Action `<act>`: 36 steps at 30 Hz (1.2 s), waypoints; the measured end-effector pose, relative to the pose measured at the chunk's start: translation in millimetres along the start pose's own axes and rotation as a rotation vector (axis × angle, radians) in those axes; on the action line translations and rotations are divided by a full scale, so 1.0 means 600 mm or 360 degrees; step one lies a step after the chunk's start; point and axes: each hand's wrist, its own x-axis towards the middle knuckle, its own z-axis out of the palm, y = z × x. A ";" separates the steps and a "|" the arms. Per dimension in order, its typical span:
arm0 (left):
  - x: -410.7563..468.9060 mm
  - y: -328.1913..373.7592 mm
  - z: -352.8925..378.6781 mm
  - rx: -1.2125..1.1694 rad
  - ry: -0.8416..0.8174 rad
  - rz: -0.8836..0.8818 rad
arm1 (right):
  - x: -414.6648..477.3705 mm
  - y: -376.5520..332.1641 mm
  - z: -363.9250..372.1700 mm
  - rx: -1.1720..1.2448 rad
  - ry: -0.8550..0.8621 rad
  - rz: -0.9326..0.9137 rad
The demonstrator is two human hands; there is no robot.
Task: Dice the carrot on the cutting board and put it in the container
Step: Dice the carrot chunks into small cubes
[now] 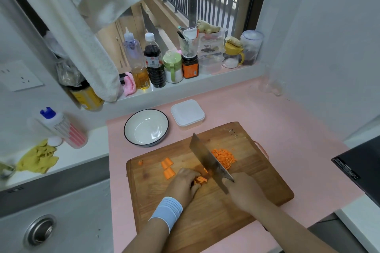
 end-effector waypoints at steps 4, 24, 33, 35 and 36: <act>-0.014 0.004 0.003 0.0002 0.0095 -0.0185 | -0.001 0.007 0.012 -0.0051 -0.0012 -0.0017; -0.007 0.026 0.001 0.0107 -0.0070 0.0005 | -0.006 0.015 0.017 -0.0106 0.0054 -0.0025; -0.032 0.009 0.001 0.0007 0.0147 -0.0125 | -0.008 0.016 0.026 -0.0088 0.0089 -0.0037; -0.045 0.008 -0.003 0.0004 0.0207 -0.0185 | -0.012 0.014 0.034 -0.0195 0.0124 -0.0045; -0.051 0.006 -0.007 0.0005 0.0212 -0.0224 | -0.014 0.014 0.039 -0.0250 0.0149 -0.0046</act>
